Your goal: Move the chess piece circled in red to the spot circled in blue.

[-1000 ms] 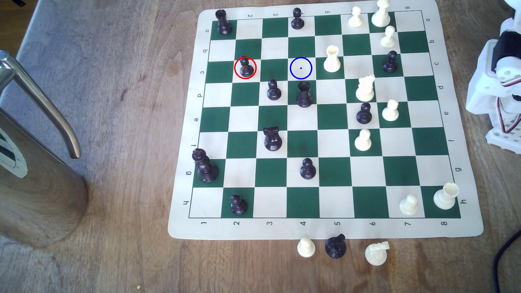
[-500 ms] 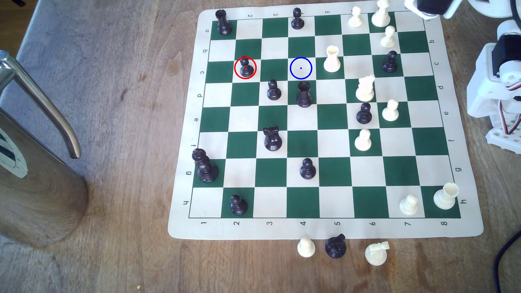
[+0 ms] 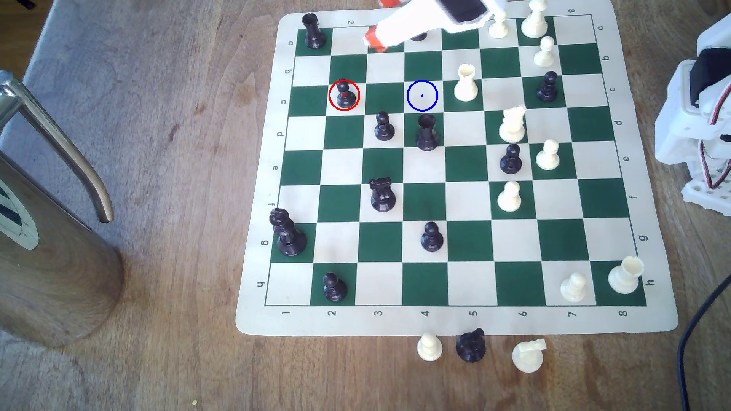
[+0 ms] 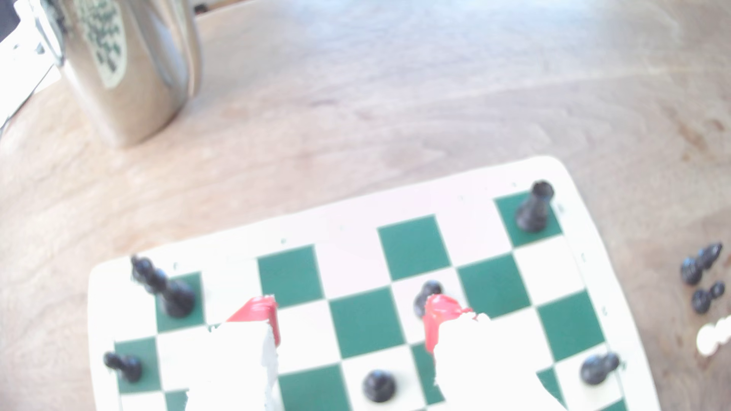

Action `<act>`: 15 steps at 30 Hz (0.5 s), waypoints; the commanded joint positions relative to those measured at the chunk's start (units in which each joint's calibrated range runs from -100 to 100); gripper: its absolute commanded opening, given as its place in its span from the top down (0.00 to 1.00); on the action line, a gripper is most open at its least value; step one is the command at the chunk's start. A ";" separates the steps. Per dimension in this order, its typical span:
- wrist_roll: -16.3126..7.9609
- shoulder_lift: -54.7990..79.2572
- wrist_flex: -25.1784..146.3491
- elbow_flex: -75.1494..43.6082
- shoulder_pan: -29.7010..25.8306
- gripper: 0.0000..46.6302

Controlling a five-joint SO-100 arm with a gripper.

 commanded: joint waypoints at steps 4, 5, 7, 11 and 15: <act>-1.37 16.35 7.67 -26.26 3.62 0.54; -1.42 17.45 8.00 -26.98 3.93 0.54; -1.37 20.68 8.57 -27.34 4.56 0.56; -2.05 26.70 6.20 -27.43 4.09 0.57; -2.74 30.95 5.21 -29.88 3.70 0.57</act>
